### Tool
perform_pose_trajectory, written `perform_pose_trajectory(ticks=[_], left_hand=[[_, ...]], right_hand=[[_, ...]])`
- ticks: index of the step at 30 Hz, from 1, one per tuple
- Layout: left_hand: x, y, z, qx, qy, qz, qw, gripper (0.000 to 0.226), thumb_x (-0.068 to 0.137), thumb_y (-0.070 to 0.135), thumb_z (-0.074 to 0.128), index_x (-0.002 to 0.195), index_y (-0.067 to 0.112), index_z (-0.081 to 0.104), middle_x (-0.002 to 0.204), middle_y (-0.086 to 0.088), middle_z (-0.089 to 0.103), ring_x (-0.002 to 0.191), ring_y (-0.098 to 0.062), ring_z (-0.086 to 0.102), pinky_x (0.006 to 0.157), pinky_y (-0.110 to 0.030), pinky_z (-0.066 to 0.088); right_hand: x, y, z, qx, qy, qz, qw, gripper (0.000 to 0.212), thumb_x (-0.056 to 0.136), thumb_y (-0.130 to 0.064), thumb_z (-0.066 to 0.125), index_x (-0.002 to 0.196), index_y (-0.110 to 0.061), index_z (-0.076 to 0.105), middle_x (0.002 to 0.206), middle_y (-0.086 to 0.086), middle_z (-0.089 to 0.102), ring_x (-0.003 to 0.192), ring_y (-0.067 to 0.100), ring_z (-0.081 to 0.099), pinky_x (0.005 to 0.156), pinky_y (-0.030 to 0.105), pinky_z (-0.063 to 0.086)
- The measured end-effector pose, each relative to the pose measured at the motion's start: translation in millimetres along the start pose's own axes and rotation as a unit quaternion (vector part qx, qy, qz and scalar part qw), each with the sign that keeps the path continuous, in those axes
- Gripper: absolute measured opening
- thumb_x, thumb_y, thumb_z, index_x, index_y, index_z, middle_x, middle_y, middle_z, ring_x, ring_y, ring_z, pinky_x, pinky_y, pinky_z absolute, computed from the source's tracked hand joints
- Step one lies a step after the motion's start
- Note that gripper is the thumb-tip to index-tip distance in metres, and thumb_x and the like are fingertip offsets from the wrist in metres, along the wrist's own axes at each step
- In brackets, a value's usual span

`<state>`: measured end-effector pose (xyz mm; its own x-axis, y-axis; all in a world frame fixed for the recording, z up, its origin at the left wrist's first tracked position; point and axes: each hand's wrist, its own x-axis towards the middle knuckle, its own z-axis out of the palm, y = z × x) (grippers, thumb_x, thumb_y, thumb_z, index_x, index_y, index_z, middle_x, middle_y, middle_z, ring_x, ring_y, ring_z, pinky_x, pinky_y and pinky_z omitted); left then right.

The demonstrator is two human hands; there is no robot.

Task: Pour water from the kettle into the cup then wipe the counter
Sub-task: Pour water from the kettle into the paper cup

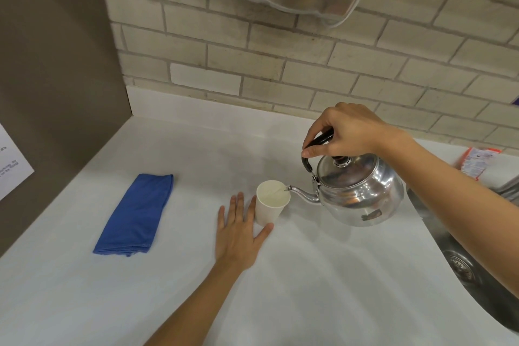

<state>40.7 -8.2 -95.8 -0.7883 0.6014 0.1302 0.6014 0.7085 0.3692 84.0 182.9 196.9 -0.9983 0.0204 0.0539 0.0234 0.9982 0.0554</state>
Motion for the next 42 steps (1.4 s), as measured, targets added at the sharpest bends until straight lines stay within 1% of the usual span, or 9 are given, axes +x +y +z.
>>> perform_pose_trajectory(ticks=[3, 7, 12, 19, 22, 27, 33, 36, 42], left_hand=[[-0.6, -0.5, 0.4, -0.002, 0.002, 0.0, 1.0, 0.082, 0.088, 0.075, 0.008, 0.155, 0.026, 0.011, 0.166, -0.004, 0.004, 0.153, -0.019, -0.004, 0.121, -0.042, -0.005], [-0.8, -0.1, -0.2, 0.004, 0.004, -0.001, 1.0, 0.082, 0.088, 0.075, 0.007, 0.155, 0.027, 0.012, 0.166, -0.004, 0.005, 0.153, -0.019, -0.003, 0.121, -0.042, -0.004], [0.1, -0.2, -1.7, -0.019, 0.004, 0.003, 1.0, 0.082, 0.089, 0.074, 0.013, 0.155, 0.025, 0.012, 0.166, 0.001, 0.005, 0.152, -0.016, -0.005, 0.121, -0.043, -0.006], [0.3, 0.0, -2.2, -0.037, 0.003, 0.014, 0.999, 0.082, 0.091, 0.072, 0.014, 0.156, 0.022, 0.004, 0.166, 0.001, 0.006, 0.152, -0.013, -0.003, 0.122, -0.038, -0.007], [0.1, 0.0, -1.9, -0.041, 0.002, 0.016, 0.999, 0.083, 0.091, 0.071, 0.014, 0.156, 0.021, 0.004, 0.166, 0.0, 0.008, 0.152, -0.012, -0.001, 0.121, -0.037, -0.008], [-0.2, -0.3, -1.8, -0.041, 0.001, 0.019, 0.999, 0.083, 0.091, 0.071, 0.013, 0.156, 0.02, 0.003, 0.166, 0.0, 0.009, 0.152, -0.012, -0.001, 0.121, -0.036, -0.008], [-0.2, -0.2, -2.4, -0.043, 0.001, 0.02, 0.999, 0.081, 0.093, 0.07, 0.015, 0.156, 0.019, 0.005, 0.166, -0.001, 0.009, 0.152, -0.012, 0.0, 0.122, -0.037, -0.007], [-0.5, -0.2, -2.5, -0.037, 0.001, 0.021, 0.999, 0.082, 0.092, 0.07, 0.013, 0.156, 0.019, 0.005, 0.166, -0.002, 0.01, 0.152, -0.013, 0.001, 0.122, -0.038, -0.006], [-0.5, -0.1, -2.4, -0.035, 0.001, 0.021, 0.999, 0.082, 0.092, 0.07, 0.014, 0.156, 0.019, 0.006, 0.165, -0.002, 0.011, 0.152, -0.013, 0.002, 0.123, -0.039, -0.004]], right_hand=[[-0.1, -0.2, -0.4, -0.001, -0.002, 0.002, 1.0, 0.027, 0.073, -0.069, 0.07, 0.086, -0.046, 0.077, 0.068, -0.017, 0.069, 0.066, 0.003, 0.059, 0.053, 0.025, 0.039], [-0.2, -0.5, -0.7, -0.001, -0.01, 0.003, 1.0, 0.028, 0.073, -0.069, 0.069, 0.087, -0.046, 0.077, 0.072, -0.014, 0.072, 0.071, 0.008, 0.063, 0.058, 0.027, 0.044], [-0.2, -0.7, -1.9, -0.005, -0.014, 0.002, 1.0, 0.028, 0.074, -0.068, 0.069, 0.087, -0.045, 0.077, 0.07, -0.013, 0.071, 0.068, 0.007, 0.061, 0.055, 0.026, 0.041], [0.6, 1.1, -1.4, -0.004, -0.017, 0.006, 1.0, 0.027, 0.073, -0.069, 0.069, 0.086, -0.046, 0.077, 0.069, -0.011, 0.072, 0.069, 0.008, 0.062, 0.057, 0.028, 0.043], [0.7, 1.4, -0.7, -0.003, -0.017, 0.006, 1.0, 0.028, 0.073, -0.069, 0.069, 0.086, -0.046, 0.076, 0.071, -0.011, 0.072, 0.07, 0.008, 0.062, 0.058, 0.027, 0.044], [2.2, 0.4, -1.0, -0.004, -0.014, 0.005, 1.0, 0.027, 0.072, -0.069, 0.069, 0.086, -0.046, 0.077, 0.07, -0.014, 0.07, 0.068, 0.004, 0.06, 0.055, 0.026, 0.037], [3.6, -0.5, -2.2, -0.003, -0.019, 0.007, 1.0, 0.029, 0.072, -0.07, 0.068, 0.086, -0.046, 0.076, 0.071, -0.014, 0.071, 0.071, 0.006, 0.061, 0.059, 0.027, 0.045], [3.9, -0.7, -2.3, -0.002, -0.022, 0.008, 1.0, 0.03, 0.071, -0.07, 0.069, 0.086, -0.046, 0.077, 0.068, -0.013, 0.07, 0.068, 0.006, 0.061, 0.058, 0.027, 0.045], [3.5, -1.9, -2.6, -0.004, -0.026, 0.009, 1.0, 0.03, 0.071, -0.07, 0.068, 0.086, -0.046, 0.077, 0.069, -0.014, 0.071, 0.068, 0.006, 0.062, 0.057, 0.028, 0.046]])
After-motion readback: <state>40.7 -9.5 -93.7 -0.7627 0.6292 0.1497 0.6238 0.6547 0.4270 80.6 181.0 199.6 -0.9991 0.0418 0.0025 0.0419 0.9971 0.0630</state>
